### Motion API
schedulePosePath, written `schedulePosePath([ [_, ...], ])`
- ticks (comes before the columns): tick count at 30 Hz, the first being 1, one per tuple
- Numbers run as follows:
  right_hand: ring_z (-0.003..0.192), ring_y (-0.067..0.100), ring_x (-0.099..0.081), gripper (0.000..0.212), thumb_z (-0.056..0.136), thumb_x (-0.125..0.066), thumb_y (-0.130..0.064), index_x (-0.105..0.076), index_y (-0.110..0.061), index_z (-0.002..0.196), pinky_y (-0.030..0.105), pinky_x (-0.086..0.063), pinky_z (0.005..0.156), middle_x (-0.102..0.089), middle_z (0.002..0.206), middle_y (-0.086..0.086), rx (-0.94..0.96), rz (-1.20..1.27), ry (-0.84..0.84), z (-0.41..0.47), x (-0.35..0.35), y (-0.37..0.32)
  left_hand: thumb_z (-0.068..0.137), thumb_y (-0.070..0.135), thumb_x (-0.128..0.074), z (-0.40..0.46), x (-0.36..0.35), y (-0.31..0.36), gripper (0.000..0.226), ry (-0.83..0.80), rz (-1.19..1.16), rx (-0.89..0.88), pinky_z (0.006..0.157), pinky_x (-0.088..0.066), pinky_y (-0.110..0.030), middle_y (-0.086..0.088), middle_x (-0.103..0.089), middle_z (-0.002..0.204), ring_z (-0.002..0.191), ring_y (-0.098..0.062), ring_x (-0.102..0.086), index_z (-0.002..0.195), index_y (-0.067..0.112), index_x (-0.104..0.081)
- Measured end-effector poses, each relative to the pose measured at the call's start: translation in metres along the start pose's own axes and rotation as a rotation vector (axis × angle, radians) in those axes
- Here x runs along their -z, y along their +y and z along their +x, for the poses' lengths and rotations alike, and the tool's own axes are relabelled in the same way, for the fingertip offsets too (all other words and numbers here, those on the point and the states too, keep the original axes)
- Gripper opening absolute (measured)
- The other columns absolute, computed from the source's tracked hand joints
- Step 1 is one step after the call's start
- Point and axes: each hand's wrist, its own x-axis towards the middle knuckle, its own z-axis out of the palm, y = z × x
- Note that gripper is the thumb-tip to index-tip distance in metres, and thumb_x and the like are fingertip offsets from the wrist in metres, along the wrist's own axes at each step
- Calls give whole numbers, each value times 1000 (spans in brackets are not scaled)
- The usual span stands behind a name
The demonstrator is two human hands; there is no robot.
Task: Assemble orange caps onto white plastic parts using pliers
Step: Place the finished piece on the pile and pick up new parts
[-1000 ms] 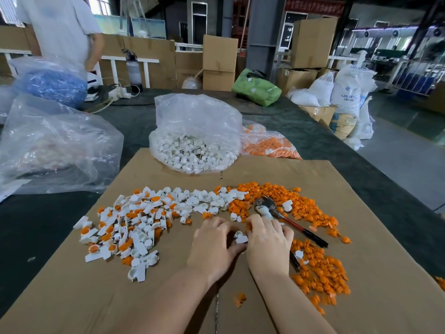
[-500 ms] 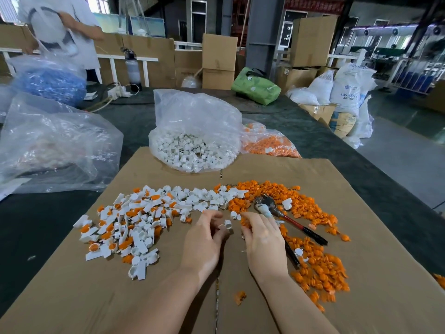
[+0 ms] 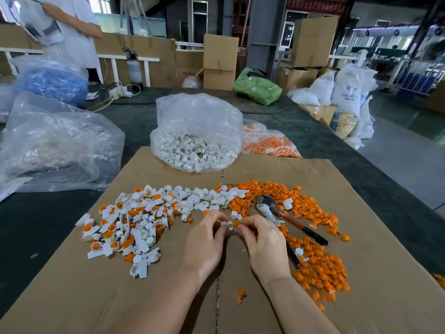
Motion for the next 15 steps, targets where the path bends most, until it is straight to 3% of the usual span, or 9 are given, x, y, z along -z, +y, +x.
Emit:
schedulePosePath([
  [3,80,7,-56,10,88,-65,-22,-68,-12,87,12,-40,71,-65,82,-7,18,-45,-17,0,-2,1,92,19,-58,-1,0,0,23,-4,-19,28,63,-37,1,20,-59,81,77,9,-54,91,40,-51],
  [6,72,11,-55,14,86,-67,-22,-66,-10,79,16,-39,64,-64,75,-4,53,-101,14,0,-5,1,89,18,-62,-1,1,0,26,16,-88,76,64,-37,2,19,-59,82,76,14,-53,87,40,-50],
  [12,60,14,-49,20,81,-72,-13,-57,-9,69,26,-41,54,-55,63,-2,92,-131,32,0,-6,0,86,22,-67,-1,2,-1,23,-1,-105,82,66,-40,-1,16,-63,83,80,5,-58,80,41,-55],
  [15,60,15,-46,21,82,-71,-10,-55,-8,68,26,-38,56,-50,63,-3,86,-122,2,-1,-7,0,85,21,-67,-2,1,-2,16,-12,-117,89,63,-41,-4,11,-66,81,78,-1,-60,82,34,-59],
])
